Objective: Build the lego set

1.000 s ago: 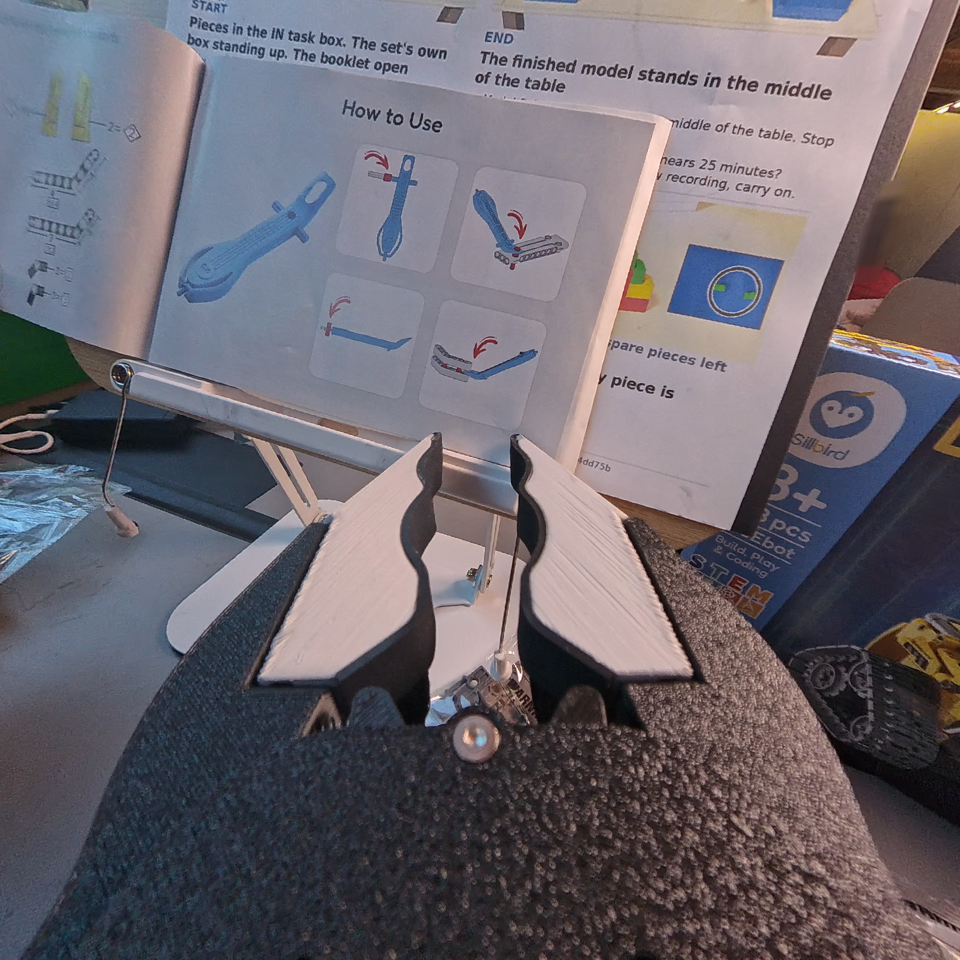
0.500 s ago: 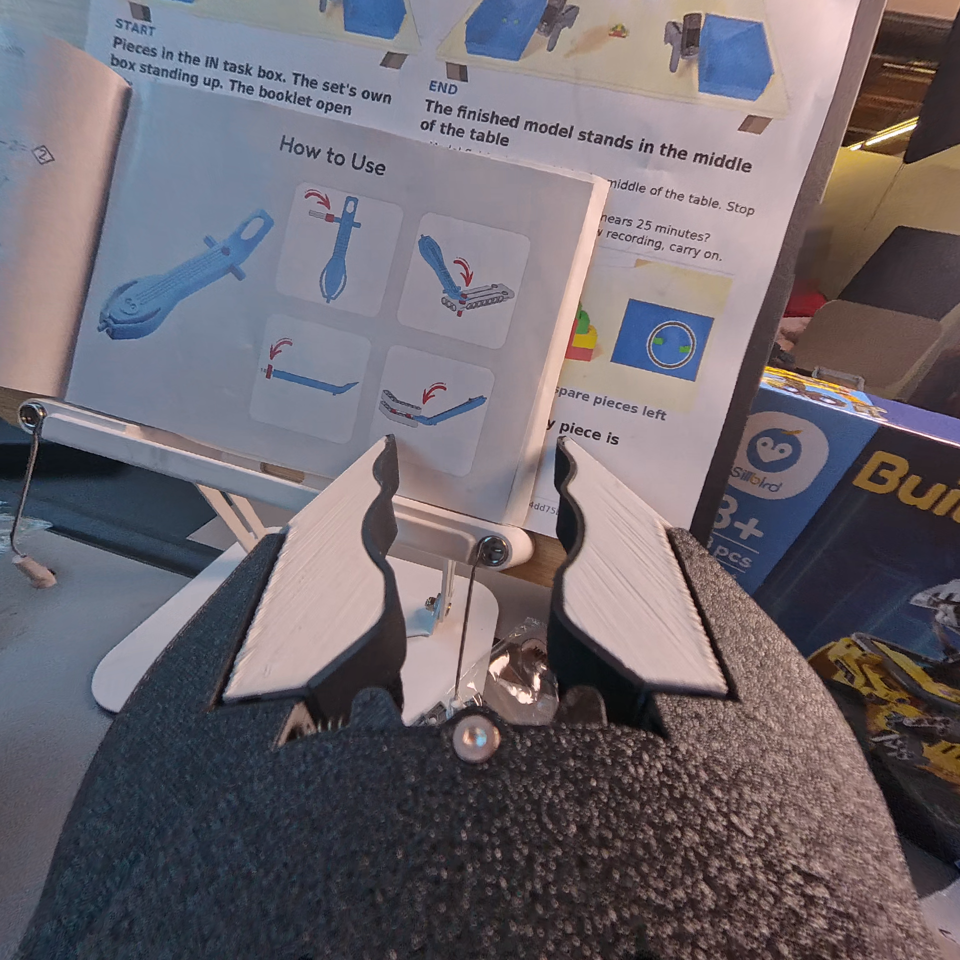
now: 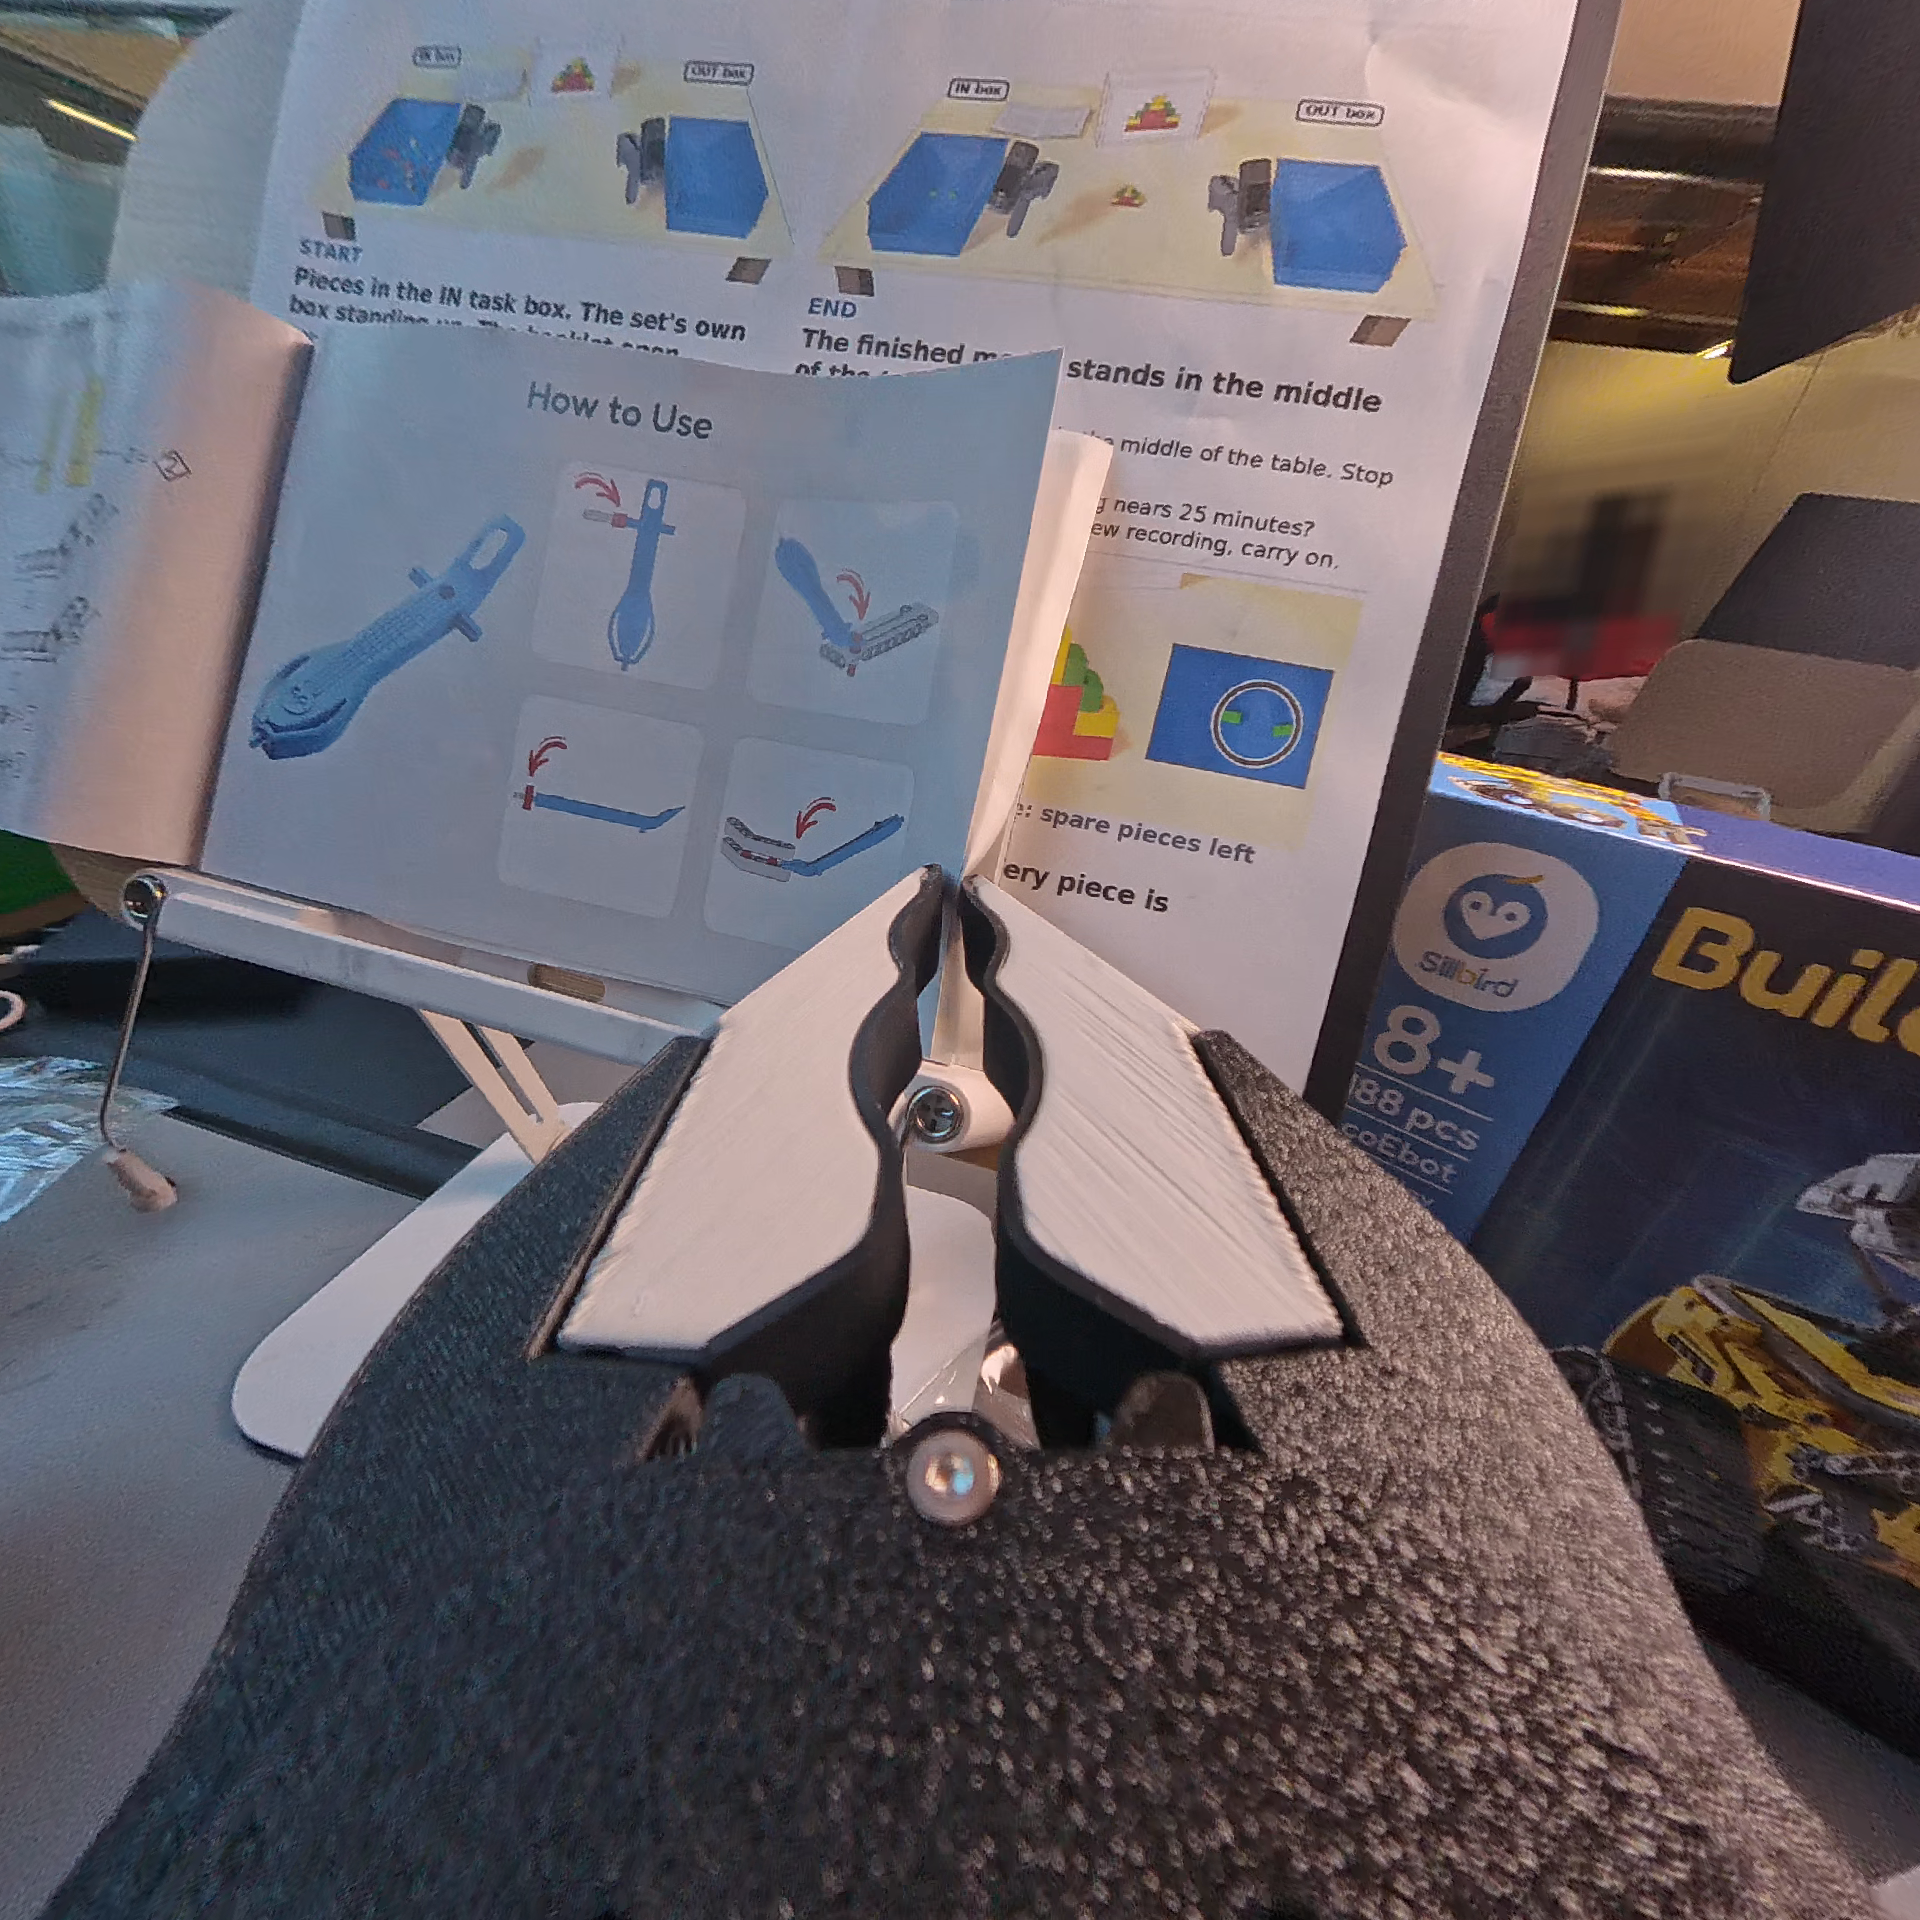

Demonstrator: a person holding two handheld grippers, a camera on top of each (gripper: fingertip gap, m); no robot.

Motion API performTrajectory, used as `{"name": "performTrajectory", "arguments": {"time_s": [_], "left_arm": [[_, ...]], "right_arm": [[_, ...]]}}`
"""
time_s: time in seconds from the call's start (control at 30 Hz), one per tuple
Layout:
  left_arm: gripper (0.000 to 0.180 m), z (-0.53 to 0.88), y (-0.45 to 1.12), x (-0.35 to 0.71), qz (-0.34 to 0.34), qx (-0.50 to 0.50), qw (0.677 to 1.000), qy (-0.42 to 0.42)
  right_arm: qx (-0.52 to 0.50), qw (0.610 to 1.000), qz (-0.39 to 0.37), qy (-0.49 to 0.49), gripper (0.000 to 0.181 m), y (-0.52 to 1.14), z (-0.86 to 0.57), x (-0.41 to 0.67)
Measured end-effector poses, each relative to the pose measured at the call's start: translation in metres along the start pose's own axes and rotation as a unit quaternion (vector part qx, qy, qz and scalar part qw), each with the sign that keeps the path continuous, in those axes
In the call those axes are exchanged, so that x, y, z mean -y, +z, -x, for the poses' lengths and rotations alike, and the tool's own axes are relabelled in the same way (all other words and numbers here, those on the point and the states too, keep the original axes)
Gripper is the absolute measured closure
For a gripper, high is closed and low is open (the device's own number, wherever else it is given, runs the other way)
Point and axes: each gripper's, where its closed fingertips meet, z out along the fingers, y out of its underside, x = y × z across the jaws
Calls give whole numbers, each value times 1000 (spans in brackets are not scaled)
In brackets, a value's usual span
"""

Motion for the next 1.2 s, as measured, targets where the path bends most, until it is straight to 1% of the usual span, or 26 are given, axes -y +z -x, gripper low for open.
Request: {"name": "performTrajectory", "arguments": {"time_s": [0.13, 0.43, 0.73, 1.2], "left_arm": [[179, -3, 1, -7, 6, -3, 1000, -7], [180, -17, 9, -25, 28, -15, 999, -4], [180, -30, 20, -35, 47, -31, 998, 10], [180, -36, 28, -37, 61, -46, 997, -4]], "right_arm": [[9, 1000, -7, 21, 181, -2, -1, 3], [-9, 999, -27, 33, 181, -5, -17, 10], [-36, 998, -28, 49, 181, -9, -41, 8], [-65, 996, -25, 51, 181, -10, -55, 1]]}}
